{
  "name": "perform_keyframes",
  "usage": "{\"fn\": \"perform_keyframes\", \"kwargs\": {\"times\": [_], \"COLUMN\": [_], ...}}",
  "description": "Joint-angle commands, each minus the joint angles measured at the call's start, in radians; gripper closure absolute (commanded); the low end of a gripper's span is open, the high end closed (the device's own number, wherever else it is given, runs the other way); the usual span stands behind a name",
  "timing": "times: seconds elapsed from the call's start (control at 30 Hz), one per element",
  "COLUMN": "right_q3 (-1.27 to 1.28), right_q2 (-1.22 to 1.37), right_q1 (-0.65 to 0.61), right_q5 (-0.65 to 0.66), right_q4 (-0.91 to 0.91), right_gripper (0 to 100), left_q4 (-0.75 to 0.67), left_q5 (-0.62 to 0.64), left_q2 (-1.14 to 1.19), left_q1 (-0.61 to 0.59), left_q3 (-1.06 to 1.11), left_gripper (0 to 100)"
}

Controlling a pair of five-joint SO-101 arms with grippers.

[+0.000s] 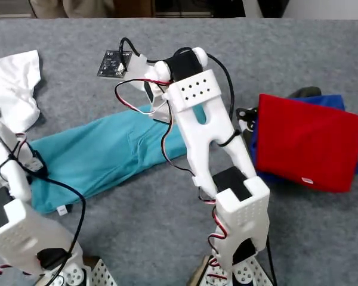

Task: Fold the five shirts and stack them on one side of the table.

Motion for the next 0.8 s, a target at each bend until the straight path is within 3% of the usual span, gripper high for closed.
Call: {"fn": "perform_keyframes", "kwargs": {"times": [0.0, 0.2, 0.57, 0.77], "right_q3": [0.001, -0.028, -0.186, -0.186], "right_q2": [-0.081, -0.107, -0.199, -0.2], "right_q1": [0.019, 0.021, 0.242, 0.315], "right_q5": [-0.012, -0.035, -0.302, -0.321], "right_q4": [0.017, 0.014, -0.089, -0.164], "right_gripper": [99.4, 99.4, 99.4, 99.4], "left_q4": [-0.014, 0.081, 0.609, 0.618], "left_q5": [-0.003, -0.003, -0.003, -0.003], "left_q2": [0.007, -0.005, -0.004, -0.004], "left_q1": [0.023, 0.0, -0.041, -0.098], "left_q3": [0.041, 0.0, -0.54, -0.655], "left_gripper": [98, 98, 98, 98]}}
